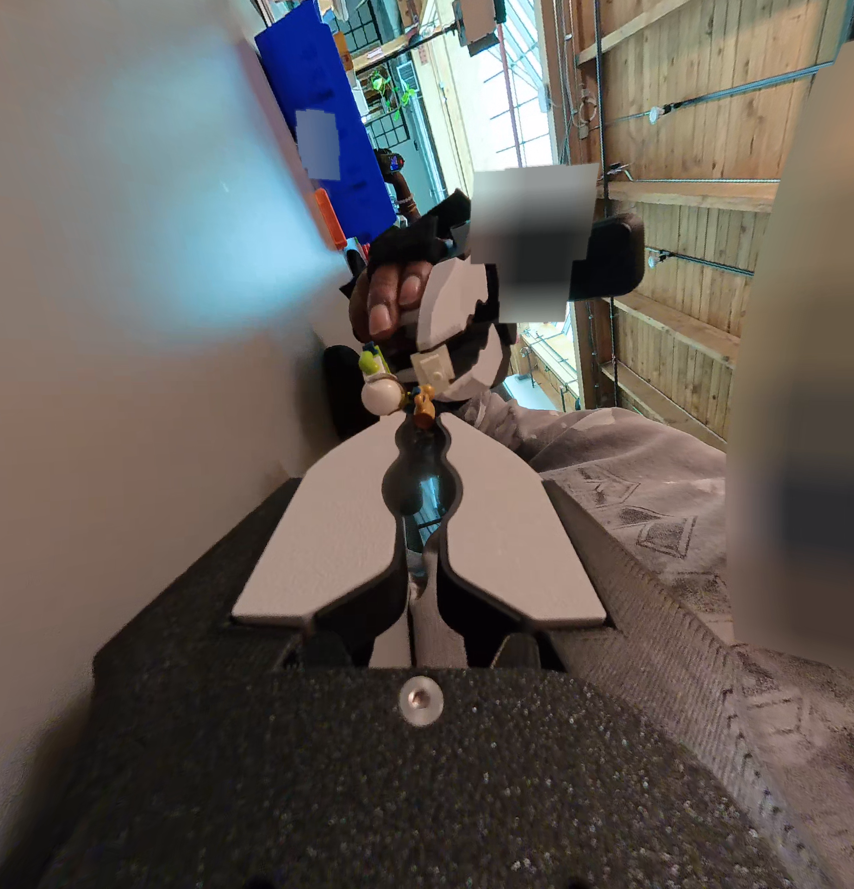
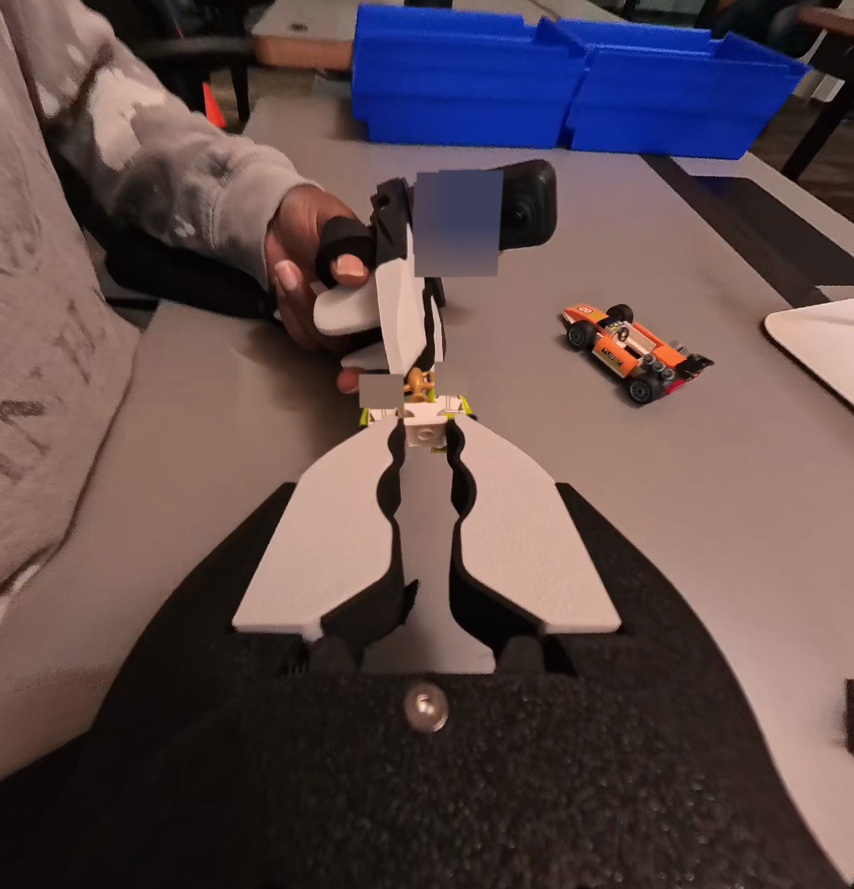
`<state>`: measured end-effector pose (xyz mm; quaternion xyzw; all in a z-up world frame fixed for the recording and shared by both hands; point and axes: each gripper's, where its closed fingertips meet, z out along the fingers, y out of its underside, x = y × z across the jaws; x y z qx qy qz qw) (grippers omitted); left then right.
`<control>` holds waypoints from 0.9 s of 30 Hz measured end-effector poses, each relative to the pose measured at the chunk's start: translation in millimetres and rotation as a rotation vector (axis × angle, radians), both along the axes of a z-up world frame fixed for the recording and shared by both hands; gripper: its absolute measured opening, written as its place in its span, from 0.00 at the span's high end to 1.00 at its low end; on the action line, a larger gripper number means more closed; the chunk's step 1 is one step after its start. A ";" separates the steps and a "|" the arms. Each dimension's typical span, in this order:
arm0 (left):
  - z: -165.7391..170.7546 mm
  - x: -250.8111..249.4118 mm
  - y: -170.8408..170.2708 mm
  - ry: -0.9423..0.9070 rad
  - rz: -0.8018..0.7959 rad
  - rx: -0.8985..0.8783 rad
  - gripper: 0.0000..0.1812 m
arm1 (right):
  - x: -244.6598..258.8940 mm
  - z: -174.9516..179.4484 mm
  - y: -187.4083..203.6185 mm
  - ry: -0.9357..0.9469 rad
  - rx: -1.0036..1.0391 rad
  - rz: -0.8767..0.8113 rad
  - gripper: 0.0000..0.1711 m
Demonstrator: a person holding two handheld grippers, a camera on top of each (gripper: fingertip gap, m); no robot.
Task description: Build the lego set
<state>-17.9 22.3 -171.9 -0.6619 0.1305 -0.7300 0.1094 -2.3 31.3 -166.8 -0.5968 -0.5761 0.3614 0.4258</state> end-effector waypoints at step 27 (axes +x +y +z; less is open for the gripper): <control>-8.2 6.5 -9.7 0.057 -0.045 -0.032 0.96 | -0.7 -11.3 -10.5 -0.097 0.075 0.030 0.91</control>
